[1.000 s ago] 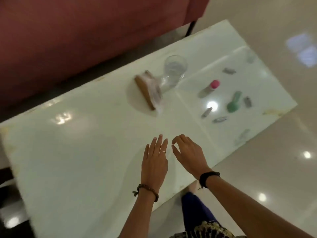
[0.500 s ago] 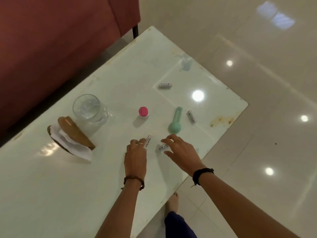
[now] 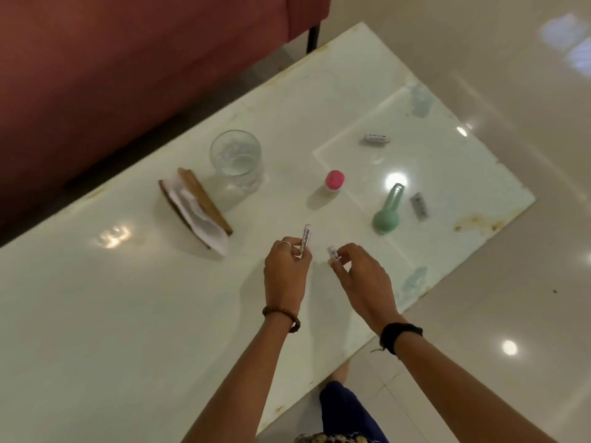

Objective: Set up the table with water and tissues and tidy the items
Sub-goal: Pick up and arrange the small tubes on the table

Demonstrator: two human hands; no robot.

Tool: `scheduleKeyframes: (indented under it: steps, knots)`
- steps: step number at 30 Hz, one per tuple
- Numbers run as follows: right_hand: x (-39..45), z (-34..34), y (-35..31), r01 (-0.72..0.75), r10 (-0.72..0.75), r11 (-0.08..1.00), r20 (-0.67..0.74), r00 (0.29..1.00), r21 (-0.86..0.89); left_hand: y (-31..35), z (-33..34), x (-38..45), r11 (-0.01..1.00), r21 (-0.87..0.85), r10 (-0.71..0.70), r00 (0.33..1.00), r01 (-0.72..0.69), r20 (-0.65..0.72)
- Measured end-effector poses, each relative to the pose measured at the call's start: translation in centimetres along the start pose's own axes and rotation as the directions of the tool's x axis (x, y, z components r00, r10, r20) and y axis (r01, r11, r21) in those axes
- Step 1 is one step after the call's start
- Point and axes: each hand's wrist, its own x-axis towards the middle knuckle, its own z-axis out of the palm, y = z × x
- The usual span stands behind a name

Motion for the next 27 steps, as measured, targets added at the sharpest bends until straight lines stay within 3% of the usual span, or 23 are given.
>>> scheduleKeyframes:
  steps: [3,6,11,17,22,25,27]
  knots:
    - [-3.0,2.9,-4.8,0.0,-0.01,0.975,0.044,0.999,0.221,-2.4,-5.5,-1.8,0.964,-0.248,-0.115,0.992,0.098,-0.058]
    - [-6.7,7.3,-11.6,0.0,-0.04,0.9,0.083,0.996,0.436,-6.4,-12.7,-4.9,0.919,-0.373,-0.191,0.973,0.13,-0.131]
    - [-14.5,15.5,-23.7,0.071,-0.194,0.812,0.153,0.969,0.579,-15.8,-25.3,-11.3,0.857,-0.495,-0.325,0.896,0.144,-0.302]
    - [-24.9,26.3,-36.8,0.144,-0.43,0.748,0.307,0.849,0.648,-27.8,-38.7,-19.8,0.881,-0.454,-0.398,0.73,0.134,-0.556]
    - [-31.7,34.1,-45.8,0.203,-0.569,0.743,0.444,0.692,0.637,-37.9,-47.9,-24.7,0.893,-0.361,-0.449,0.497,0.268,-0.743]
    - [-33.9,37.9,-49.7,0.341,-0.627,0.757,0.475,0.617,0.557,-42.4,-51.1,-25.5,0.84,-0.385,-0.535,0.469,0.381,-0.703]
    - [-34.2,40.0,-51.4,0.505,-0.659,0.752,0.465,0.59,0.424,-44.2,-52.1,-24.6,0.813,-0.377,-0.573,0.494,0.445,-0.654]
